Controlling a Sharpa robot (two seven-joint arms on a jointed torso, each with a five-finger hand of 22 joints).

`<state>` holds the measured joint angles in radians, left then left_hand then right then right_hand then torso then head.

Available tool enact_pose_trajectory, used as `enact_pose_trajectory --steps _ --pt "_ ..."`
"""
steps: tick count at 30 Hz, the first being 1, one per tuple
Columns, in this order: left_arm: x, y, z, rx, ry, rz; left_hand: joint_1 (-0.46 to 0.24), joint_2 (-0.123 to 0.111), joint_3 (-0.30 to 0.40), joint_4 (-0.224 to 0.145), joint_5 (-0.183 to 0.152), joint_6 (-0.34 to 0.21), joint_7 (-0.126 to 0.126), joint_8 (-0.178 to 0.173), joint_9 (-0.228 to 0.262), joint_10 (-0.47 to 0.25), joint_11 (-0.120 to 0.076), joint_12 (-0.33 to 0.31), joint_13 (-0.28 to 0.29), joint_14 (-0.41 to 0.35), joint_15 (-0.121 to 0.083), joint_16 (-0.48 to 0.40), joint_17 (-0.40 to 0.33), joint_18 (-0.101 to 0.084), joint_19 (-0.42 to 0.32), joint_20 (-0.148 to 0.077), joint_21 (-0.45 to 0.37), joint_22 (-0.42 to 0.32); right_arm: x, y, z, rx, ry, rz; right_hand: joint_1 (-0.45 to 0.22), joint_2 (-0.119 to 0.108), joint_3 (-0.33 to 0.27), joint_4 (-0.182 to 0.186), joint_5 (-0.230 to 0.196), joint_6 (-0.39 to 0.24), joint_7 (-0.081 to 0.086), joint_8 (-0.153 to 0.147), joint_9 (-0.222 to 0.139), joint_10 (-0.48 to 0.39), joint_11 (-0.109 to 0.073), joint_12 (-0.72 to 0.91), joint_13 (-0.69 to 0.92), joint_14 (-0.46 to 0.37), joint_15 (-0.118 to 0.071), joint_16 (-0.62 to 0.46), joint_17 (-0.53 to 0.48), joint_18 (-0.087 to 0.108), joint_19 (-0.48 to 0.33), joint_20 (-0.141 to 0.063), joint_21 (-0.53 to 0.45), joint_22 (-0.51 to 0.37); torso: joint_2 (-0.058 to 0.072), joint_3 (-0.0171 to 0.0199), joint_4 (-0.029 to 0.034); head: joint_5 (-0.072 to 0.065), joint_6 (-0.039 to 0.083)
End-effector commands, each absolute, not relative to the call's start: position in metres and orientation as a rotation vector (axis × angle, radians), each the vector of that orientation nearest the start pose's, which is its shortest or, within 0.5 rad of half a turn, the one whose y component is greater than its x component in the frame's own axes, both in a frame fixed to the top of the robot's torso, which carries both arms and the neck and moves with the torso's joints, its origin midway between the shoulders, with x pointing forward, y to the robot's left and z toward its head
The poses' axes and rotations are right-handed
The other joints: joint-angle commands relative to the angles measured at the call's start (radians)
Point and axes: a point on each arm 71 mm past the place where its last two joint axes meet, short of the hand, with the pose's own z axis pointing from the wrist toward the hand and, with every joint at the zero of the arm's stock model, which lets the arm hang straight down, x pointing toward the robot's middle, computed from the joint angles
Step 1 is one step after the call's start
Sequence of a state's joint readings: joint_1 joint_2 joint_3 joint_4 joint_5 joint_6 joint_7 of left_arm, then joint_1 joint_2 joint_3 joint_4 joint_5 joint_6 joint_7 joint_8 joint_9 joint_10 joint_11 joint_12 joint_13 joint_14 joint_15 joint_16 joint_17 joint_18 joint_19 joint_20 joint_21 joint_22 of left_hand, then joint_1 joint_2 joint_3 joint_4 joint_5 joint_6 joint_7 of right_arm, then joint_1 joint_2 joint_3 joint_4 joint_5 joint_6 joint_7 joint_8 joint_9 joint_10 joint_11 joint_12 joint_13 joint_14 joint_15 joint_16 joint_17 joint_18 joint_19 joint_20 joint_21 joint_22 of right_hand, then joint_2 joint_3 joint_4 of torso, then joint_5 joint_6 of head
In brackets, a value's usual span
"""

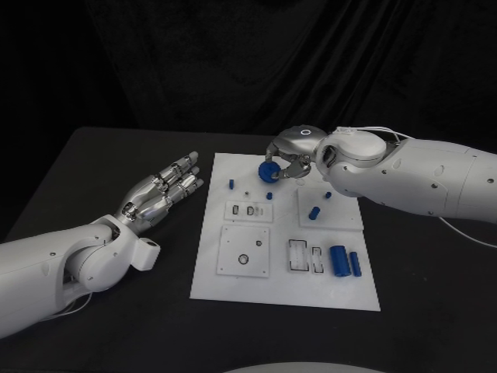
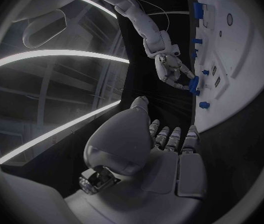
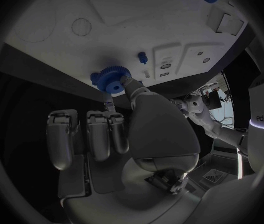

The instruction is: Assemble the parts on the task board

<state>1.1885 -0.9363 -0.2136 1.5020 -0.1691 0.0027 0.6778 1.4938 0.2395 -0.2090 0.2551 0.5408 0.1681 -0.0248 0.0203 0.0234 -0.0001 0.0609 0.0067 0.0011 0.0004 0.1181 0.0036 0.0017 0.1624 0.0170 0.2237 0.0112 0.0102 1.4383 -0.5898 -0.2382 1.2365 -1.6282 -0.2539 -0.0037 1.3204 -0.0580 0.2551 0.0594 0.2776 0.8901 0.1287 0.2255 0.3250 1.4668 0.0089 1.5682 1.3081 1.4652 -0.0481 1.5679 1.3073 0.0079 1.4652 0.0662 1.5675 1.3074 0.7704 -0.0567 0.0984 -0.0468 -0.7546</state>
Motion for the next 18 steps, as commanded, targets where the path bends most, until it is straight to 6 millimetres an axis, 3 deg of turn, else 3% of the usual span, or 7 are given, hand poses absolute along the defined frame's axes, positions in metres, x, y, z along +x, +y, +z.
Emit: enact_pose_trajectory --steps 1,4,10,13,15,18 --pt "0.4498 0.2452 -0.2160 -0.754 1.396 -1.863 0.008 -0.001 0.005 -0.003 0.005 -0.002 0.004 0.005 0.001 0.000 0.004 -0.007 -0.001 0.000 0.007 -0.004 -0.002 0.013 0.001 0.006 0.004 0.001 0.5470 -0.1470 -0.1497 -0.603 1.587 0.463 -0.002 0.003 0.005 0.004 0.006 0.058 -0.052 0.112 0.210 0.104 0.000 0.003 0.263 0.106 0.000 0.003 0.263 -0.006 0.102 -0.004 -0.002 0.261 0.001 0.0010 0.0011 -0.001 -0.003" --pt "0.4499 0.2450 -0.2161 -0.754 1.396 -1.863 0.008 0.000 0.006 -0.004 0.005 -0.003 0.003 0.004 0.001 0.000 0.005 -0.007 -0.001 0.000 0.009 -0.004 -0.002 0.013 0.001 0.007 0.004 0.001 0.5475 -0.1454 -0.1511 -0.601 1.587 0.464 -0.003 0.002 0.006 0.003 0.006 0.054 -0.049 0.104 0.208 0.104 0.002 0.003 0.263 0.106 0.002 0.003 0.263 -0.006 0.100 -0.002 -0.004 0.260 0.001 0.0017 -0.0007 0.001 -0.004" --pt "0.4499 0.2444 -0.2162 -0.754 1.398 -1.866 0.008 0.000 0.006 -0.004 0.005 -0.003 0.003 0.004 0.001 0.000 0.005 -0.007 -0.001 0.000 0.009 -0.004 -0.002 0.013 0.001 0.007 0.004 0.001 0.5487 -0.1441 -0.1528 -0.598 1.595 0.458 -0.006 0.001 0.011 0.000 0.006 0.044 -0.042 0.075 0.199 0.104 0.007 0.003 0.263 0.106 0.007 0.003 0.263 -0.004 0.095 0.003 -0.010 0.258 0.001 0.0012 0.0015 -0.004 -0.006" --pt "0.4499 0.2442 -0.2162 -0.754 1.398 -1.866 0.008 0.000 0.006 -0.004 0.005 -0.003 0.003 0.004 0.001 0.000 0.005 -0.007 -0.001 0.000 0.009 -0.004 -0.002 0.013 0.001 0.007 0.004 0.001 0.5491 -0.1437 -0.1529 -0.597 1.594 0.456 -0.008 0.000 0.014 -0.001 0.006 0.035 -0.036 0.051 0.190 0.104 0.010 0.003 0.263 0.106 0.010 0.003 0.263 -0.002 0.091 0.006 -0.015 0.256 0.001 0.0015 -0.0012 -0.002 -0.006" --pt "0.4498 0.2441 -0.2162 -0.755 1.399 -1.867 0.008 0.000 0.006 -0.004 0.005 -0.003 0.003 0.004 0.001 0.000 0.005 -0.007 -0.001 0.000 0.009 -0.004 -0.002 0.013 0.001 0.007 0.004 0.001 0.5492 -0.1428 -0.1524 -0.596 1.587 0.459 -0.013 -0.001 0.020 -0.004 0.006 0.011 -0.028 0.010 0.173 0.104 0.011 0.003 0.263 0.106 0.011 0.003 0.263 0.004 0.077 0.009 -0.034 0.248 0.000 0.0014 -0.0013 -0.002 -0.006" --pt "0.4498 0.2442 -0.2162 -0.755 1.400 -1.868 0.008 0.000 0.006 -0.004 0.005 -0.003 0.003 0.004 0.001 0.000 0.005 -0.007 -0.001 0.000 0.009 -0.004 -0.002 0.013 0.001 0.007 0.004 0.001 0.5490 -0.1409 -0.1520 -0.596 1.580 0.464 -0.014 -0.001 0.023 -0.005 0.006 0.004 -0.029 -0.004 0.167 0.104 0.008 0.003 0.263 0.106 0.011 0.003 0.263 0.005 0.072 0.009 -0.040 0.246 0.000 0.0012 -0.0028 0.001 -0.008"
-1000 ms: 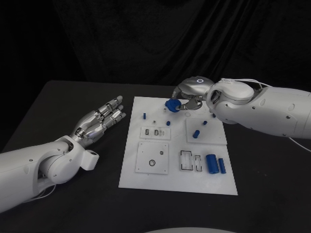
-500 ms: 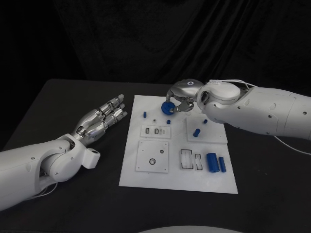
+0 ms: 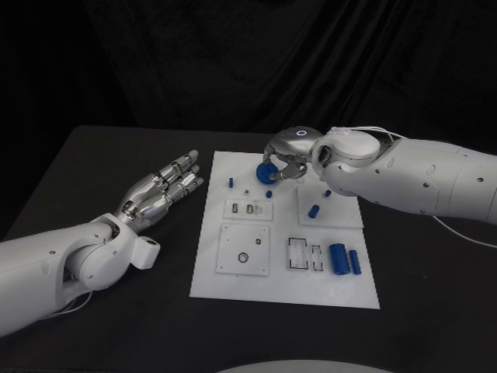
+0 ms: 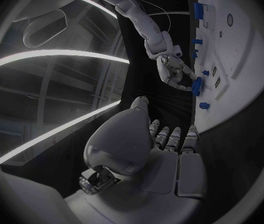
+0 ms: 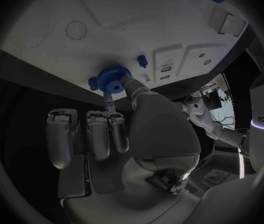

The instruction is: Assemble the parts on the task board

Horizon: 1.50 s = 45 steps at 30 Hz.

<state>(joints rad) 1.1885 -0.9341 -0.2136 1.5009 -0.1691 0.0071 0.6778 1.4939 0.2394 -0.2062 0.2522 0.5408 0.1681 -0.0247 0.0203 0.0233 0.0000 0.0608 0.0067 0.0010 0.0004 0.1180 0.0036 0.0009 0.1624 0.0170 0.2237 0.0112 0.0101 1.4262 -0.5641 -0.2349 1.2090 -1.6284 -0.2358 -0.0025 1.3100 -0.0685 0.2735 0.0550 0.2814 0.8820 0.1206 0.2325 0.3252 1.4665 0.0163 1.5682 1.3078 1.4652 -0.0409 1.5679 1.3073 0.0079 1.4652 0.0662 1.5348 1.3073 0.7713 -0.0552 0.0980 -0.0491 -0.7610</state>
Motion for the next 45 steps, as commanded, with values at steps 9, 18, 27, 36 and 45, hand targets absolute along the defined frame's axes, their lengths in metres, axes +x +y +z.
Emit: enact_pose_trajectory --steps 9,18,27,36,45 --pt "0.450 0.244 -0.216 -0.756 1.403 -1.868 0.008 0.000 0.003 -0.001 0.005 -0.003 0.003 0.004 0.001 0.000 0.005 -0.007 -0.001 0.000 0.009 -0.004 -0.001 0.013 0.001 0.007 0.004 0.001 0.549 -0.136 -0.152 -0.601 1.579 0.469 -0.010 0.011 0.011 -0.003 0.002 -0.019 -0.025 -0.054 0.150 0.104 -0.003 0.003 0.263 0.106 0.000 0.003 0.263 0.008 0.064 0.007 -0.018 0.242 -0.002 -0.0001 -0.0027 0.003 -0.002" --pt "0.450 0.244 -0.217 -0.756 1.405 -1.869 0.007 0.000 0.004 -0.002 0.005 -0.004 0.002 0.004 0.001 0.000 0.008 -0.007 -0.001 0.000 0.011 -0.004 -0.001 0.013 0.002 0.008 0.005 0.002 0.550 -0.136 -0.153 -0.599 1.597 0.455 -0.017 0.002 0.026 -0.013 0.002 -0.137 -0.030 -0.160 0.084 0.104 -0.008 0.003 0.263 0.106 -0.003 0.003 0.263 0.019 0.034 0.004 -0.059 0.227 -0.002 -0.0007 -0.0009 0.002 -0.004" --pt "0.450 0.244 -0.217 -0.756 1.406 -1.870 0.007 0.001 0.006 -0.002 0.005 -0.004 0.003 0.004 0.001 0.000 0.009 -0.007 -0.001 0.000 0.014 -0.004 -0.001 0.013 0.002 0.010 0.005 0.002 0.552 -0.139 -0.153 -0.584 1.603 0.435 -0.002 0.014 0.041 -0.029 0.003 -0.172 -0.033 -0.170 0.056 0.104 -0.011 0.003 0.263 0.106 -0.005 0.003 0.263 0.024 0.022 0.002 -0.076 0.221 -0.001 -0.0007 -0.0015 0.002 -0.006" --pt "0.451 0.244 -0.217 -0.756 1.408 -1.871 0.007 0.002 0.007 -0.003 0.005 -0.004 0.003 0.004 0.001 0.000 0.010 -0.007 -0.001 0.000 0.017 -0.004 -0.001 0.012 0.003 0.012 0.006 0.002 0.551 -0.141 -0.153 -0.583 1.606 0.434 -0.001 0.018 0.044 -0.031 0.003 -0.174 -0.034 -0.169 0.053 0.104 -0.011 0.003 0.263 0.106 -0.005 0.003 0.263 0.024 0.020 0.001 -0.078 0.221 -0.001 -0.0002 -0.0016 0.002 -0.007" --pt "0.450 0.246 -0.217 -0.759 1.407 -1.868 0.007 0.002 0.009 -0.004 0.006 -0.005 0.003 0.004 0.001 0.000 0.011 -0.007 -0.001 0.000 0.019 -0.004 -0.001 0.012 0.003 0.014 0.006 0.002 0.549 -0.153 -0.146 -0.550 1.526 0.470 -0.004 0.019 0.049 -0.037 0.002 -0.133 -0.029 -0.151 0.051 0.104 -0.009 0.003 0.263 0.106 -0.005 0.003 0.263 0.020 0.031 0.001 -0.064 0.226 -0.001 -0.0003 -0.0015 0.009 -0.006"
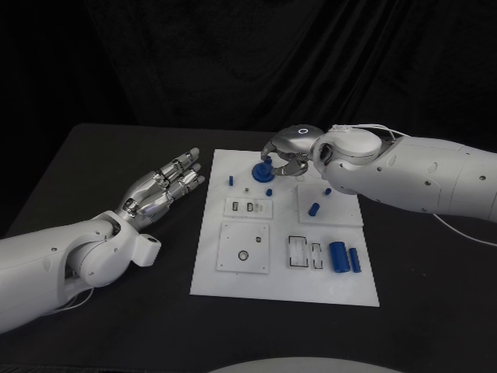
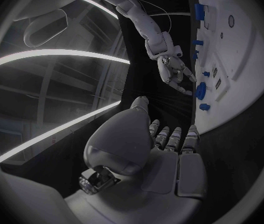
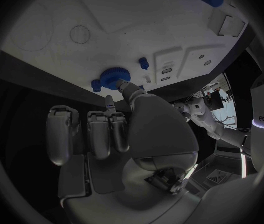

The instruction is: Assemble the parts on the task board

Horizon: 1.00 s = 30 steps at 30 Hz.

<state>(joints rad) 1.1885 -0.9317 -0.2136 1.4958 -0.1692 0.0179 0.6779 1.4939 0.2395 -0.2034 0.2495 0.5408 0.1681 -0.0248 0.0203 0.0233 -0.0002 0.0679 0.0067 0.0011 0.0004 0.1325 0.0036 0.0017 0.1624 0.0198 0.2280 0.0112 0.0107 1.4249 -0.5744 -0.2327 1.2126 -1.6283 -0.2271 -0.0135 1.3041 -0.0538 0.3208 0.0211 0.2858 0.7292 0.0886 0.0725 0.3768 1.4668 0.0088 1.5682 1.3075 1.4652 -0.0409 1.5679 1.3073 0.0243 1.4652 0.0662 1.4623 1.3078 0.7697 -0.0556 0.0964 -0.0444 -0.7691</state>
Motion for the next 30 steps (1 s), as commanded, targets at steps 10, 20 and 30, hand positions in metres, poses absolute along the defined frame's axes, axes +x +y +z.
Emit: enact_pose_trajectory --steps 10,20,30 --pt "0.449 0.250 -0.217 -0.763 1.405 -1.855 0.007 0.002 0.006 -0.002 0.006 -0.005 0.003 0.004 0.001 0.000 0.004 -0.007 -0.001 0.000 0.006 -0.004 -0.002 0.012 0.001 0.010 0.006 0.002 0.533 -0.209 -0.115 -0.468 1.470 0.433 -0.059 -0.025 -0.057 0.038 -0.003 0.009 -0.005 0.098 0.165 0.104 -0.009 0.003 0.263 0.106 -0.011 0.003 0.263 -0.024 0.106 -0.003 0.108 0.263 0.000 0.0002 0.0001 0.004 -0.002" --pt "0.449 0.251 -0.217 -0.765 1.406 -1.852 0.007 0.001 0.007 -0.002 0.006 -0.004 0.002 0.004 0.001 0.000 0.004 -0.007 -0.001 0.000 0.007 -0.004 -0.002 0.012 0.001 0.011 0.007 0.002 0.511 -0.289 -0.120 -0.352 1.601 0.272 -0.061 -0.052 -0.078 0.111 -0.001 -0.097 0.000 0.219 0.326 0.104 -0.002 0.003 0.263 0.106 -0.005 0.003 0.263 -0.024 0.106 0.000 0.108 0.263 -0.001 0.0006 -0.0030 0.012 -0.009" --pt "0.449 0.247 -0.217 -0.763 1.410 -1.862 0.006 0.001 0.007 -0.002 0.006 -0.005 0.002 0.004 0.001 0.000 0.004 -0.007 -0.001 0.000 0.008 -0.004 -0.002 0.011 0.002 0.012 0.007 0.002 0.503 -0.325 -0.131 -0.296 1.650 0.202 -0.062 -0.098 -0.094 0.224 0.003 -0.181 -0.004 0.271 0.354 0.104 -0.005 0.003 0.263 0.106 -0.007 0.003 0.263 -0.024 0.106 -0.001 0.108 0.263 -0.001 -0.0006 -0.0085 0.020 -0.017"
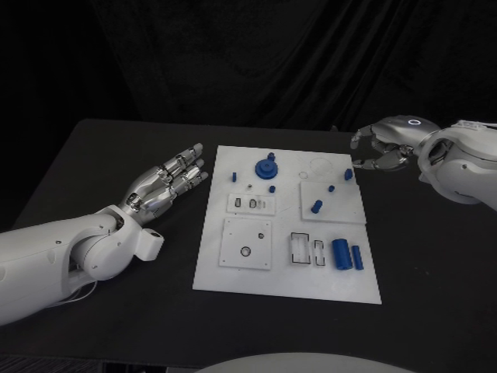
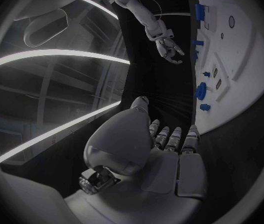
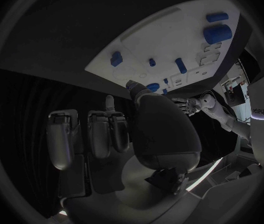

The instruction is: Assemble the parts on the task board

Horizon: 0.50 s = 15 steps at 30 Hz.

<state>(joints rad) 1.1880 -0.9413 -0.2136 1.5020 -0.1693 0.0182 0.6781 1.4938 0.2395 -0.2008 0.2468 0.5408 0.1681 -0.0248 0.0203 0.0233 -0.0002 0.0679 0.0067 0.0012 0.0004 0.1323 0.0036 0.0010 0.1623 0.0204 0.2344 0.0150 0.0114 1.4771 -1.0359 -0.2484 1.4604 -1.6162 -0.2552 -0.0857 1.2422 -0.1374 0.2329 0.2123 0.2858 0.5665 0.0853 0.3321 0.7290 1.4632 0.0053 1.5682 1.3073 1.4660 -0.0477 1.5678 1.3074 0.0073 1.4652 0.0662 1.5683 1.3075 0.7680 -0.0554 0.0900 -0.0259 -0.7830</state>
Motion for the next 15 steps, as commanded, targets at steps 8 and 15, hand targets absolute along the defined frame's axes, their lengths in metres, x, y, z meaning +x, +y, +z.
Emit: enact_pose_trajectory --steps 8,15 --pt "0.449 0.247 -0.217 -0.762 1.411 -1.865 0.006 0.001 0.005 0.000 0.006 -0.005 0.002 0.004 0.001 0.000 0.004 -0.007 -0.001 0.000 0.010 -0.004 -0.001 0.011 0.001 0.007 0.003 0.002 0.502 -0.332 -0.139 -0.291 1.675 0.190 0.007 -0.036 -0.020 0.079 0.004 -0.060 -0.001 0.015 -0.012 0.108 -0.002 0.003 0.263 0.105 -0.001 0.003 0.263 -0.007 0.106 -0.003 0.003 0.263 0.001 0.0006 0.0027 -0.003 -0.006" --pt "0.449 0.247 -0.217 -0.763 1.410 -1.865 0.006 0.001 0.005 0.000 0.006 -0.005 0.002 0.004 0.001 0.000 0.004 -0.007 -0.001 0.000 0.010 -0.004 -0.001 0.011 0.001 0.007 0.003 0.002 0.503 -0.334 -0.146 -0.291 1.694 0.183 0.012 -0.035 -0.019 0.078 0.005 -0.070 -0.001 0.012 -0.020 0.108 -0.002 0.003 0.263 0.105 -0.002 0.003 0.263 -0.007 0.106 -0.003 0.003 0.263 0.003 0.0005 0.0021 -0.004 -0.007"
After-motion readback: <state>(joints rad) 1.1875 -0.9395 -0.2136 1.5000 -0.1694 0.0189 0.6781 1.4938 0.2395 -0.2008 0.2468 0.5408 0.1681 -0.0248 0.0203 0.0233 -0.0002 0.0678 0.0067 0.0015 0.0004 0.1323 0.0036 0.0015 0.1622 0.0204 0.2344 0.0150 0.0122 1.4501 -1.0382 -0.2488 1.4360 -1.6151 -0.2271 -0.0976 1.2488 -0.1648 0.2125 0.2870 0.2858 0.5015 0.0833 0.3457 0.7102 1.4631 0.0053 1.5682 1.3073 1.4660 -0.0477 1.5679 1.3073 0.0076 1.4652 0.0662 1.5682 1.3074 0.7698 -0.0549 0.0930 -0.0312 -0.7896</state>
